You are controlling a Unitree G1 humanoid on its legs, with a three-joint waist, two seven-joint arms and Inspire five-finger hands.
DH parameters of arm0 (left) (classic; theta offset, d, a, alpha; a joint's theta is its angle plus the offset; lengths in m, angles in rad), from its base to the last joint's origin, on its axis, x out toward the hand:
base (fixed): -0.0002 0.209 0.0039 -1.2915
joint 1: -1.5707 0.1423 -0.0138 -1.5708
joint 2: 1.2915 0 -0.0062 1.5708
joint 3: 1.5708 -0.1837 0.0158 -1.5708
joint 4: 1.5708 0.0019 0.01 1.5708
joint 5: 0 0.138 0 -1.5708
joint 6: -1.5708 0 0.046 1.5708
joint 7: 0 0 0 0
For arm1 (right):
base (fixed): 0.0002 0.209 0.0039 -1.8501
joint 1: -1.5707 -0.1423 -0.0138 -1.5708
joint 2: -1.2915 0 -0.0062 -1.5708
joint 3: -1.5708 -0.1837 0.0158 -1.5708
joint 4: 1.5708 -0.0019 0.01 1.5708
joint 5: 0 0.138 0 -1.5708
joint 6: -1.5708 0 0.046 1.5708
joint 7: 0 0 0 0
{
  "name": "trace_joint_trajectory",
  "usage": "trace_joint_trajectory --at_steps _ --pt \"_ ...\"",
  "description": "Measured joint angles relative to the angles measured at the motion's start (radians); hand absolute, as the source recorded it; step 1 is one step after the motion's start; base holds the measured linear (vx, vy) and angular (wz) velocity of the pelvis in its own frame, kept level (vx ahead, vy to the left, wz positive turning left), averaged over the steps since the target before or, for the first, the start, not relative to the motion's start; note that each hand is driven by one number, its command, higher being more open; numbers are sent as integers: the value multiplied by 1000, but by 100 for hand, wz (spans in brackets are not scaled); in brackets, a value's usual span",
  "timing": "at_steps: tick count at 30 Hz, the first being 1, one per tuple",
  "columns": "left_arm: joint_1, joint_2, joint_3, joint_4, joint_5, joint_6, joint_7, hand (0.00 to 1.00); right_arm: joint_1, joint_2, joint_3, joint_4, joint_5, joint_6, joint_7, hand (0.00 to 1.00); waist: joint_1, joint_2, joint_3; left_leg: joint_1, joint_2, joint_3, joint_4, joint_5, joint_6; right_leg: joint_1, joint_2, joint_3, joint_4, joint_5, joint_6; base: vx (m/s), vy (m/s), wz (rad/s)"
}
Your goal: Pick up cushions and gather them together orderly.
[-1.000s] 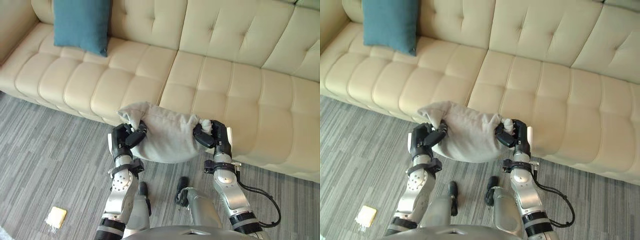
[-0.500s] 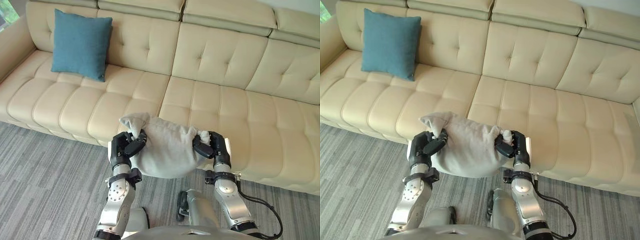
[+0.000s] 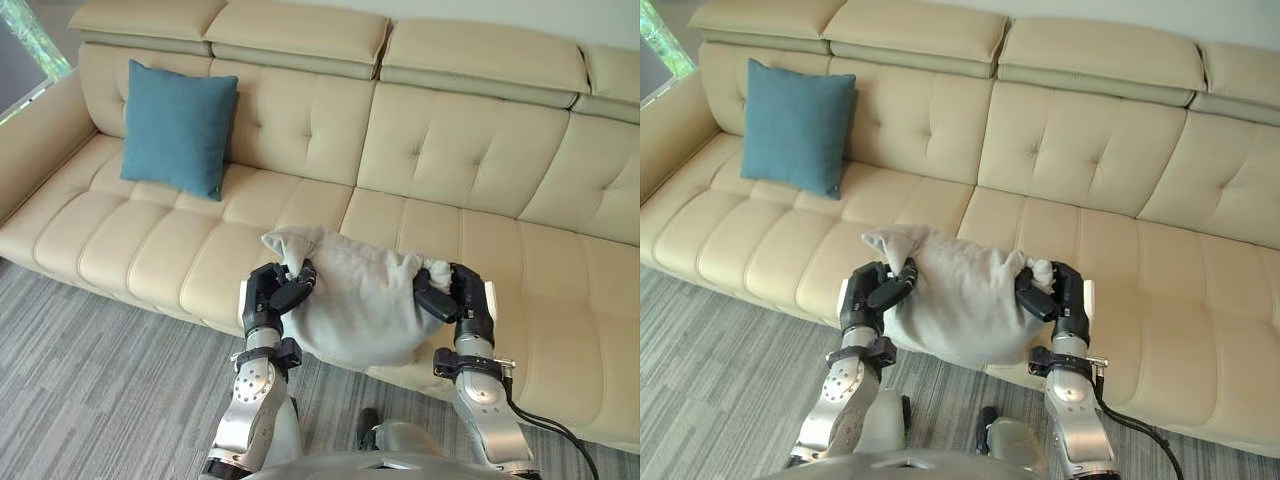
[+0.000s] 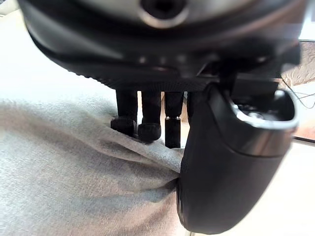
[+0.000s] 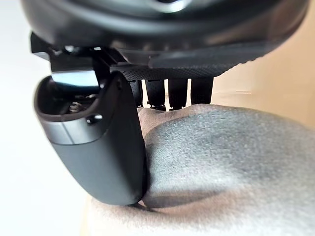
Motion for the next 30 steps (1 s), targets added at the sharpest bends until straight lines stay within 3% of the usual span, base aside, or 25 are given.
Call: trace_joint_trajectory --at_steps 1,4,8,19,26,30 --pt "1 19 -10 19 0 1 -5 0 -1 27 -11 24 0 1 0 0 0 -25 -4 26 -24 21 -12 45 -10 -4 -28 33 33 -21 29 137 306 -48" --pt "8 53 -11 49 0 6 -5 0 6 77 -18 42 -2 0 1 0 -8 -75 -35 60 -88 107 -40 42 25 -34 -100 106 68 -39 75 137 278 -48" --pt "9 70 -11 49 1 11 -6 0 -3 78 -17 48 -10 0 3 0 -12 -77 -37 97 -117 182 -74 43 50 -31 -130 177 15 -8 111 56 187 -47" --pt "-12 67 1 -14 28 11 -7 0 -62 67 -9 73 -22 1 1 0 -24 -96 -61 174 -124 257 -176 68 77 22 -124 246 -137 83 116 5 41 -23" --pt "-198 65 55 -50 68 10 73 0 -283 39 22 93 -41 1 -38 0 -19 -103 -67 174 -134 246 -265 136 79 13 -126 231 -191 128 111 -23 2 5" --pt "-321 94 79 -52 71 -1 112 0 -446 26 34 165 -41 0 -63 0 -12 -107 -64 122 -124 240 -291 168 75 -22 -116 224 -247 179 101 -56 -4 5"
